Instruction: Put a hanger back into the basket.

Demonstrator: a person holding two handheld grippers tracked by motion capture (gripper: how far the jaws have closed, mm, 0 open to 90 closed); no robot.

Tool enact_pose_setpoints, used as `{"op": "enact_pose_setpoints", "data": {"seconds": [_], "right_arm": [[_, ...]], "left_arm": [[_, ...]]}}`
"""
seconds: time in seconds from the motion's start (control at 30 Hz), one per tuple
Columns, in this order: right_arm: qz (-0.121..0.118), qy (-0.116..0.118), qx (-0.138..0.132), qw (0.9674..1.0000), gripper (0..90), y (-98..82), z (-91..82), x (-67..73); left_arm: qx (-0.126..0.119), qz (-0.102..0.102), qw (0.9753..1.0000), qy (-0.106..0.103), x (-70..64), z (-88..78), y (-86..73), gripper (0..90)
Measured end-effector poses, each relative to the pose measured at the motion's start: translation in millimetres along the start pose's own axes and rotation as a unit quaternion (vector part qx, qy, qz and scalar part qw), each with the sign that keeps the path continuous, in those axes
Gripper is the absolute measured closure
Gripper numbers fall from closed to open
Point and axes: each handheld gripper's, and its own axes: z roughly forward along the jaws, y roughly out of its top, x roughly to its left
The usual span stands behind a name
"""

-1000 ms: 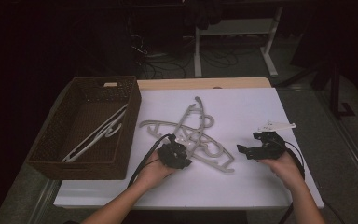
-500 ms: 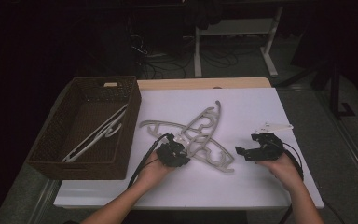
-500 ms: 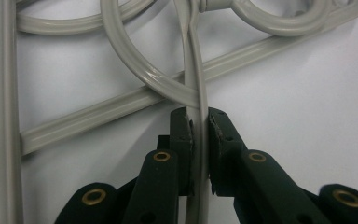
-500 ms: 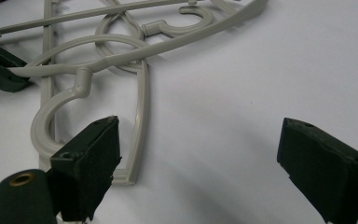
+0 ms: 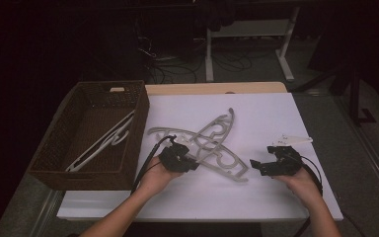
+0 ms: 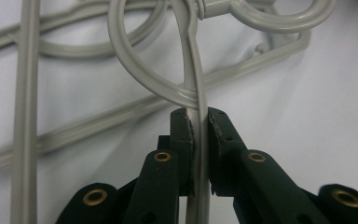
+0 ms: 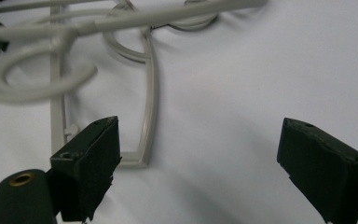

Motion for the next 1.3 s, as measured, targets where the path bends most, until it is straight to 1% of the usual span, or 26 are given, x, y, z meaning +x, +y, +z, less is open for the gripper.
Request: {"op": "enact_pose_setpoints", "data": {"seconds": [0.1,0.17,0.33,0.43,0.57,0.67,0.73,0.77,0.8,0.83,0.87,0.9,0.93,0.97,1.03,1.13,1.3], "right_arm": [[0.002,0.0,0.002,1.0,12.9,-6.4,-1.7,1.1],[0.0,0.001,0.004,1.0,12.8,-9.2,-1.3,1.6],[-0.003,0.002,0.006,1.0,12.8,-9.9,0.6,2.5],[-0.005,0.004,0.007,1.0,12.7,-9.8,1.2,3.2],[-0.011,0.005,0.006,0.9999,12.4,-9.5,2.6,3.4],[-0.012,0.004,0.006,0.9999,12.3,-9.3,3.2,3.5],[-0.012,0.004,0.005,0.9999,12.3,-9.1,2.8,3.1],[-0.012,0.004,0.005,0.9999,12.3,-9.1,2.8,3.1],[-0.012,0.004,0.004,0.9999,12.3,-8.8,2.2,2.6],[-0.012,0.004,0.004,0.9999,12.3,-8.8,2.2,2.6],[-0.011,0.004,0.004,0.9999,12.4,-8.8,2.2,2.5],[-0.011,0.003,0.005,0.9999,12.4,-8.8,2.3,2.5],[-0.012,0.003,0.004,0.9999,12.3,-8.8,2.3,2.5],[-0.011,0.003,0.004,0.9999,12.3,-8.8,2.3,2.4],[-0.009,0.002,0.005,0.9999,12.3,-8.9,2.1,2.3],[-0.008,0.0,0.002,1.0,12.3,-8.9,1.4,1.5],[-0.005,-0.001,0.003,1.0,12.3,-8.8,1.2,0.9]], "left_arm": [[-0.013,0.004,0.9999,-0.003,0.7,-10.8,5.5,82.1],[-0.023,0.003,0.9997,-0.004,1.4,-19.0,9.6,82.2],[-0.031,0.012,0.9995,0.0,4.9,-43.3,22.5,82.2],[-0.038,0.011,0.9992,0.001,8.6,-58.9,29.0,82.2],[-0.057,0.003,0.9984,-0.007,16.9,-87.1,38.5,82.2],[-0.07,0.002,0.9975,-0.008,26.4,-116.5,45.6,82.1],[-0.076,0.0,0.9971,-0.005,31.1,-131.7,47.2,82.1],[-0.076,0.0,0.9971,-0.005,31.1,-131.7,47.2,82.1],[-0.081,0.002,0.9967,0.002,38.1,-150.6,45.9,82.1],[-0.081,0.002,0.9967,0.002,38.1,-150.6,45.9,82.1],[-0.085,0.003,0.9964,0.008,46.0,-165.8,41.7,82.1],[-0.088,0.002,0.9961,0.011,50.1,-173.0,38.5,82.1],[-0.088,0.002,0.9961,0.011,50.1,-173.0,38.5,82.1],[-0.096,-0.002,0.9953,0.014,60.0,-188.5,28.7,82.1],[-0.098,-0.002,0.9949,0.022,67.6,-199.3,19.5,82.1],[-0.099,-0.007,0.9945,0.034,81.5,-214.5,0.8,82.1],[-0.103,-0.034,0.993,0.047,103.9,-231.0,-34.2,82.1]]}}
